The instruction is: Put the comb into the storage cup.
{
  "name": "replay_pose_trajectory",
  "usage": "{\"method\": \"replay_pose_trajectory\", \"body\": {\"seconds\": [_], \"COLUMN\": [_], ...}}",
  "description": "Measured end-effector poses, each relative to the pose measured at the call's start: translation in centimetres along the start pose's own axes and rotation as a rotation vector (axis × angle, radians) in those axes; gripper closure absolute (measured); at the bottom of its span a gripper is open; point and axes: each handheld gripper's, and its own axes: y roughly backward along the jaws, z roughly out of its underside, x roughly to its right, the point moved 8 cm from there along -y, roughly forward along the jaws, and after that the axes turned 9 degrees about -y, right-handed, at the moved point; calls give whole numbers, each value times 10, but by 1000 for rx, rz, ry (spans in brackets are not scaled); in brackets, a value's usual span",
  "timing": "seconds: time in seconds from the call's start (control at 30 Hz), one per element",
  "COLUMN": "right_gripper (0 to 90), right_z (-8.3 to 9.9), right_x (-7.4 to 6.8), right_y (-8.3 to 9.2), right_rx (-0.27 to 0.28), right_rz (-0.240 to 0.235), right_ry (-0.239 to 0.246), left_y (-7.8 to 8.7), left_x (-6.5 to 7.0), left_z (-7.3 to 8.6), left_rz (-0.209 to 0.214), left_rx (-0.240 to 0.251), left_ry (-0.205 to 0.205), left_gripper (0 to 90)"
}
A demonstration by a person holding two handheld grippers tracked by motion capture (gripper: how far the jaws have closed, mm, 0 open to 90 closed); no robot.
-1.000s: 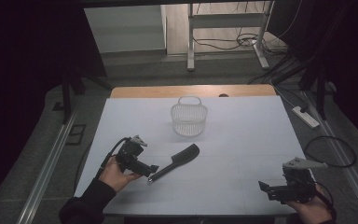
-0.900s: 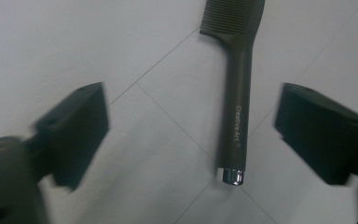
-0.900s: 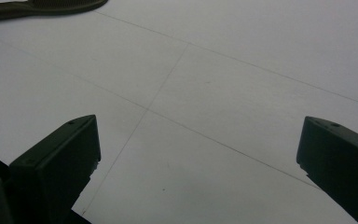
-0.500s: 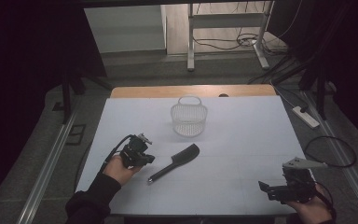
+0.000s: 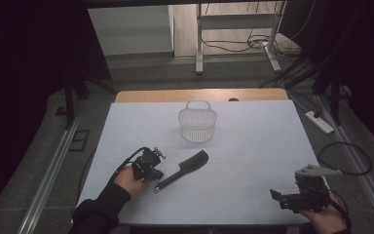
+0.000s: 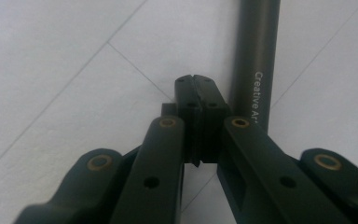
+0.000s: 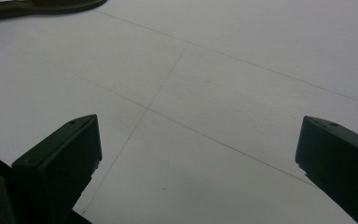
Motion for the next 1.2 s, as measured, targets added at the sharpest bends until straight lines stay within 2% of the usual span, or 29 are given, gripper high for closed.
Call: {"method": "replay_pose_trajectory", "body": {"seconds": [0.23,0.67,0.83,0.9,1.1,1.2], "right_gripper": [7,8,9,9,9,9], "right_z": [0,0,0,0,0,0], "right_x": [0,0,0,0,0,0], "right_y": [0,0,0,0,0,0], "right_rx": [1,1,1,1,1,1], "right_rz": [1,2,2,2,2,1], "right_ry": [1,2,3,3,3,4], "left_y": [-2,-4,-4,-2,13,15], "left_x": [7,21,21,20,18,20], "left_z": [1,-2,-2,-3,-11,-14], "left_rz": [25,31,34,21,-3,-17], "left_rx": [-17,-26,-24,-18,77,96], "left_ry": [1,-16,-7,-6,22,26], "left_gripper": [889,888,889,887,656,526]}}
